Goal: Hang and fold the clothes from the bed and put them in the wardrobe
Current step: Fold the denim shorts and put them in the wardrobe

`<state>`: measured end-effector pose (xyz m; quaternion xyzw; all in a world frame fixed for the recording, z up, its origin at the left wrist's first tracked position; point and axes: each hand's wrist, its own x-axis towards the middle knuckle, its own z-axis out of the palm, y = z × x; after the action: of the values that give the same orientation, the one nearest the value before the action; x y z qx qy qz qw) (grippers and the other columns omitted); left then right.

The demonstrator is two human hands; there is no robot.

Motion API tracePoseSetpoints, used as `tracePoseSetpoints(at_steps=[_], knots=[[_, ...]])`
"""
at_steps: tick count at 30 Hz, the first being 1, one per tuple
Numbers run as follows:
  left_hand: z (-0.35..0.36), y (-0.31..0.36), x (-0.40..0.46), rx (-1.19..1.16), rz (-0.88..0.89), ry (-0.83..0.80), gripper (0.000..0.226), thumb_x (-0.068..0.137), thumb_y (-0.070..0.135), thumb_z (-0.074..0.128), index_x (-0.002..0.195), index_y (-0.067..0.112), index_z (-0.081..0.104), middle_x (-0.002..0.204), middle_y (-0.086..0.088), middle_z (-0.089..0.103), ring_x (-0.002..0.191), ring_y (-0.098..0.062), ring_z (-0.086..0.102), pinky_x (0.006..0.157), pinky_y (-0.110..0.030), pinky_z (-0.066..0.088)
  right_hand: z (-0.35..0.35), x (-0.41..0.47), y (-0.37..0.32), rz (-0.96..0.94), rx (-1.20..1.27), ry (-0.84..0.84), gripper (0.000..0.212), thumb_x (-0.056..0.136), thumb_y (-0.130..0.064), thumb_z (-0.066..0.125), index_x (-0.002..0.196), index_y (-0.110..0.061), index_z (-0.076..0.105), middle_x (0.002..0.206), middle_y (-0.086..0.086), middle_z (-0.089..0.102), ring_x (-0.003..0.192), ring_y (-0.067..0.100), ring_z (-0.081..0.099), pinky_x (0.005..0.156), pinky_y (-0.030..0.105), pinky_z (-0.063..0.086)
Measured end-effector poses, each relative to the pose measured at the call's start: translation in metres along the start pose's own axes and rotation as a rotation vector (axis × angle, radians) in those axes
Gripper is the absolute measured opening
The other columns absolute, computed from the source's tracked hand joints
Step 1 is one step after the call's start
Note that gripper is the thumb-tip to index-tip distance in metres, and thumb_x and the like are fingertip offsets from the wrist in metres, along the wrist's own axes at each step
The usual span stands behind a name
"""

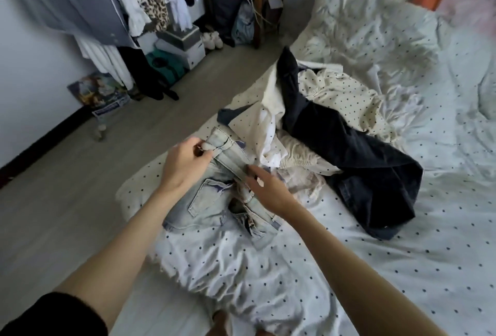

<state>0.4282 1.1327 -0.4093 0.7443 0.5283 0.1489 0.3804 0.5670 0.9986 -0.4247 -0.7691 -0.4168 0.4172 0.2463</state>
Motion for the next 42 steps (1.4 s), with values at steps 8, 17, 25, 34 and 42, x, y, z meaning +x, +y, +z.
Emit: tracePoseSetpoints(at_steps=[8,17,25,34,42], knots=[[-0.020,0.058,-0.044,0.291,0.359,0.122,0.014,0.086,0.030,0.062,0.089,0.017,0.064,0.056,0.011,0.056,0.046,-0.010,0.050,0.040,-0.022,0.033,-0.021,-0.012,-0.021,0.150,0.797,0.120,0.037,0.102,-0.035,0.035,0.120,-0.012,0.057,0.116,0.002,0.062,0.102,0.017,0.061,0.087,0.035,0.050],[0.080,0.024,-0.081,0.143,0.158,-0.796,0.038,0.096,0.021,0.051,0.133,0.014,0.049,0.132,-0.004,0.055,0.118,-0.013,0.054,0.097,-0.018,0.041,-0.017,-0.055,0.092,0.570,0.775,0.394,0.027,0.100,-0.025,0.042,0.113,-0.006,0.056,0.101,0.008,0.060,0.091,0.024,0.058,0.081,0.037,0.047],[0.070,-0.081,-0.029,0.292,0.095,-0.510,0.039,0.095,0.010,0.050,0.134,0.010,0.046,0.138,-0.006,0.048,0.106,-0.014,0.056,0.091,-0.022,0.043,0.047,-0.039,0.143,0.649,0.377,0.320,0.045,0.097,-0.026,0.049,0.137,-0.007,0.042,0.127,0.009,0.058,0.097,0.022,0.056,0.077,0.028,0.043],[0.103,-0.159,0.055,0.681,0.034,-0.304,0.064,0.098,0.027,0.043,0.151,0.019,0.008,0.157,-0.012,0.007,0.144,-0.030,0.010,0.115,-0.053,0.014,0.116,-0.002,0.200,0.895,0.396,0.401,0.021,0.093,-0.020,0.055,0.100,-0.001,0.059,0.085,0.015,0.060,0.077,0.024,0.053,0.063,0.028,0.039],[0.096,-0.173,0.069,0.637,0.010,-0.251,0.026,0.096,0.027,0.048,0.105,0.003,0.050,0.093,-0.017,0.061,0.085,-0.035,0.060,0.062,-0.035,0.042,0.108,0.005,0.181,0.945,0.227,0.577,0.012,0.087,-0.007,0.045,0.096,-0.003,0.052,0.088,0.013,0.056,0.081,0.029,0.053,0.066,0.032,0.039]])
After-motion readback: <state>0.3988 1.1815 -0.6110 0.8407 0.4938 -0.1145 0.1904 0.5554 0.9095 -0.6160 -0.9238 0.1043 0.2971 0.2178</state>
